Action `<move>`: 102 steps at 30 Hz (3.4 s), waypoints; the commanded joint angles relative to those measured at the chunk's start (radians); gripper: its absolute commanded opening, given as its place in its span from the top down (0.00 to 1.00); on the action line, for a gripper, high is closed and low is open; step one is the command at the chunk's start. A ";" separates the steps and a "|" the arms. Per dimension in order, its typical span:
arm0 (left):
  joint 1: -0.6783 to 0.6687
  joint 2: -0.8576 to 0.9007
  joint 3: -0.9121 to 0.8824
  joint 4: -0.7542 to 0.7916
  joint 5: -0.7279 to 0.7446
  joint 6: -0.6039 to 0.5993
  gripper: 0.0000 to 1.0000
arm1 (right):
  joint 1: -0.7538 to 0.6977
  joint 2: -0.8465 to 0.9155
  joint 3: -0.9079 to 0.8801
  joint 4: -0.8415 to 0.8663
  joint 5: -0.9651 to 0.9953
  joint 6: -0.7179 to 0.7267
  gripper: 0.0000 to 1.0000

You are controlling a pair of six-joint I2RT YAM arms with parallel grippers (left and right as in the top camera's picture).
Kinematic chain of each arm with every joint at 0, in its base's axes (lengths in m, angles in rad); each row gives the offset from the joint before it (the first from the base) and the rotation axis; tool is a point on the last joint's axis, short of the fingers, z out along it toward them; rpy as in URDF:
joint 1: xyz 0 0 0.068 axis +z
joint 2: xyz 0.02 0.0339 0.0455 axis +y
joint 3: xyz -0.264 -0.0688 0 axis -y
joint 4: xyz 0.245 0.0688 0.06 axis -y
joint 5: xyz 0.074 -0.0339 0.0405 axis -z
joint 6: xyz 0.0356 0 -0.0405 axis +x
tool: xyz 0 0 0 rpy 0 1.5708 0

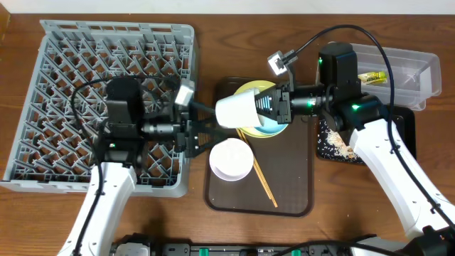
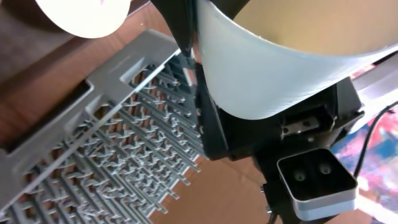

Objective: Sort waste into correct bins and load items into the dishwasher
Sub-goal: 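Grasp the pink bowl with the left gripper and release it from the right, then place the pink bowl into the dish rack with the left gripper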

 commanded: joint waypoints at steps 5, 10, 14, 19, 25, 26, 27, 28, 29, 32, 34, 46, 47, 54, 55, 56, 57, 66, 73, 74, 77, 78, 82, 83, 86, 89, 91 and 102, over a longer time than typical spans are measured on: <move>-0.061 0.000 0.015 0.139 -0.062 -0.131 0.08 | 0.008 0.005 0.005 0.003 -0.101 0.013 0.99; -0.090 0.000 0.015 0.308 -0.062 -0.283 0.08 | 0.008 0.005 0.005 0.003 -0.101 0.013 0.99; -0.124 0.000 0.015 0.423 -0.063 -0.378 0.08 | 0.008 0.005 0.005 0.003 -0.101 0.014 0.99; -0.171 0.000 0.015 0.436 -0.063 -0.386 0.08 | 0.008 0.005 0.005 0.005 -0.102 0.014 0.99; -0.180 0.001 0.015 0.437 -0.066 -0.386 0.12 | 0.008 0.005 0.005 0.008 -0.102 0.014 0.99; -0.180 0.001 0.015 0.437 -0.067 -0.386 0.12 | 0.008 0.005 0.005 0.008 -0.102 0.014 0.99; -0.180 0.001 0.015 0.437 -0.067 -0.386 0.12 | 0.008 0.005 0.005 0.011 -0.102 0.014 0.99; -0.181 0.001 0.015 0.437 -0.066 -0.386 0.12 | 0.008 0.005 0.005 0.016 -0.102 0.014 0.99; -0.181 0.001 0.015 0.437 -0.067 -0.385 0.12 | 0.008 0.005 0.005 0.019 -0.102 0.015 0.99; -0.181 0.001 0.015 0.437 -0.085 -0.386 0.12 | 0.008 0.005 0.005 0.037 -0.103 0.036 0.99; -0.181 0.001 0.015 0.436 -0.084 -0.386 0.11 | 0.008 0.005 0.005 0.040 -0.103 0.037 0.99; -0.181 0.001 0.015 0.436 -0.085 -0.386 0.12 | 0.008 0.005 0.005 0.101 -0.109 0.084 0.99; -0.181 0.001 0.015 0.436 -0.085 -0.386 0.12 | 0.008 0.005 0.005 0.101 -0.109 0.084 0.99; -0.181 0.001 0.015 0.436 -0.085 -0.385 0.20 | 0.014 0.005 0.005 0.105 -0.109 0.084 0.99; -0.181 0.001 0.015 0.436 -0.085 -0.385 0.21 | 0.014 0.005 0.005 0.105 -0.109 0.084 0.99; -0.181 0.001 0.015 0.436 -0.085 -0.384 0.22 | 0.014 0.005 0.005 0.105 -0.110 0.084 0.99; -0.181 0.001 0.015 0.436 -0.085 -0.376 0.23 | 0.014 0.005 0.005 0.105 -0.109 0.084 0.99; -0.181 0.005 0.015 0.435 -0.085 -0.262 0.35 | 0.014 0.005 0.005 0.108 -0.140 0.085 0.98; -0.181 0.023 0.015 0.428 -0.093 -0.208 0.47 | 0.013 0.005 0.005 0.108 -0.138 0.084 0.94; -0.180 0.029 0.015 0.428 -0.093 -0.197 0.50 | 0.013 0.005 0.005 0.107 -0.133 0.083 0.93; -0.167 0.050 0.015 0.427 -0.093 -0.189 0.61 | 0.013 0.005 0.005 0.094 -0.099 0.076 0.83; -0.158 0.058 0.015 0.423 -0.093 -0.189 0.63 | 0.013 0.005 0.005 0.082 -0.077 0.076 0.82; -0.100 0.068 0.015 0.406 -0.092 -0.190 0.67 | 0.009 0.005 0.005 0.034 -0.019 0.052 0.77; -0.084 0.068 0.015 0.406 -0.092 -0.190 0.67 | 0.008 0.005 0.005 0.021 0.000 0.050 0.75; -0.027 0.068 0.015 0.397 -0.091 -0.190 0.68 | -0.001 0.005 0.005 -0.022 0.050 0.027 0.71; 0.035 0.068 0.015 0.367 -0.092 -0.190 0.68 | -0.018 0.005 0.005 -0.081 0.132 0.001 0.63; 0.068 0.068 0.015 0.344 -0.092 -0.189 0.68 | -0.028 0.005 0.005 -0.116 0.187 -0.026 0.62; 0.228 0.068 0.015 0.204 -0.261 -0.114 0.76 | -0.121 0.003 0.005 -0.222 0.290 -0.062 0.60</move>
